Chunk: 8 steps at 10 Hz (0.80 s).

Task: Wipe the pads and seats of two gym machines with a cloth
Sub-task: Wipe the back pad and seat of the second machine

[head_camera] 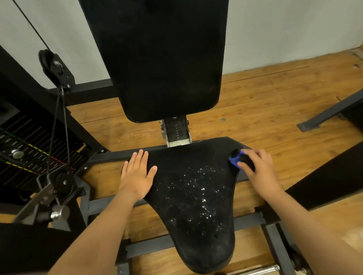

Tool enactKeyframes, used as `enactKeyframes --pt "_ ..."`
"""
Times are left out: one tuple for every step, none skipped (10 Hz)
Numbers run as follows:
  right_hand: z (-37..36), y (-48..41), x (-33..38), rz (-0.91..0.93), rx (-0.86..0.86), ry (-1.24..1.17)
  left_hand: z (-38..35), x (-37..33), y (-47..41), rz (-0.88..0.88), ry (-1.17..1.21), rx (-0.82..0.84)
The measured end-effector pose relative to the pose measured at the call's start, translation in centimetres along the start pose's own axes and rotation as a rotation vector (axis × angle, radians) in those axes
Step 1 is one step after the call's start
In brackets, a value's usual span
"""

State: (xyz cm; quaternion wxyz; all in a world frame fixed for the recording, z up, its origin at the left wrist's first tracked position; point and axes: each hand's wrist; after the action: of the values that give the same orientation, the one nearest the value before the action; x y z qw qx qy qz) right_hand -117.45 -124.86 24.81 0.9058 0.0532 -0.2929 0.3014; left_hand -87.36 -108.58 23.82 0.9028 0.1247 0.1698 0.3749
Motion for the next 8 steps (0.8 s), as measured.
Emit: enactKeyframes --pt "-0.6 -2.0 -0.6 -0.127 -0.034 -0.048 0.0 0.2 -0.1 -0.002 0.001 -0.002" --pt "-1.5 -1.4 0.0 -0.285 -0.1 -0.303 0.1 0.2 -0.1 -0.002 -0.003 -0.007" --pt "-2.4 1.4 1.3 -0.333 -0.152 -0.45 0.1 0.2 -0.1 -0.001 -0.002 -0.001" --pt "-2.9 5.0 3.4 -0.281 -0.151 -0.508 0.2 0.2 -0.2 0.001 0.001 0.016" --pt "-2.6 7.3 4.9 -0.217 -0.11 -0.539 0.3 0.2 -0.1 0.006 0.001 0.022" --pt "-1.7 7.2 4.8 -0.176 -0.042 -0.491 0.4 0.0 0.0 0.007 -0.005 0.016" --pt "-1.4 5.0 3.2 -0.162 -0.012 -0.357 0.4 -0.2 0.1 0.008 -0.006 0.012" --pt "-1.1 1.0 1.5 -0.209 -0.049 -0.262 0.4 -0.2 0.1 0.006 -0.003 0.012"
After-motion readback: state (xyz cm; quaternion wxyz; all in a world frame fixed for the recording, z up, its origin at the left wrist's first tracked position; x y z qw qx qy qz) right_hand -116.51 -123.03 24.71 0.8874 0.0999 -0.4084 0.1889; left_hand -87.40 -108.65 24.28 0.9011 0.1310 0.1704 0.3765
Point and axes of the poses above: each hand's wrist, its own y-axis away from the middle knuckle, its own z-axis out of the back of the hand, x = y × z, and after that the axes turned 11 degrees about z, right-handed
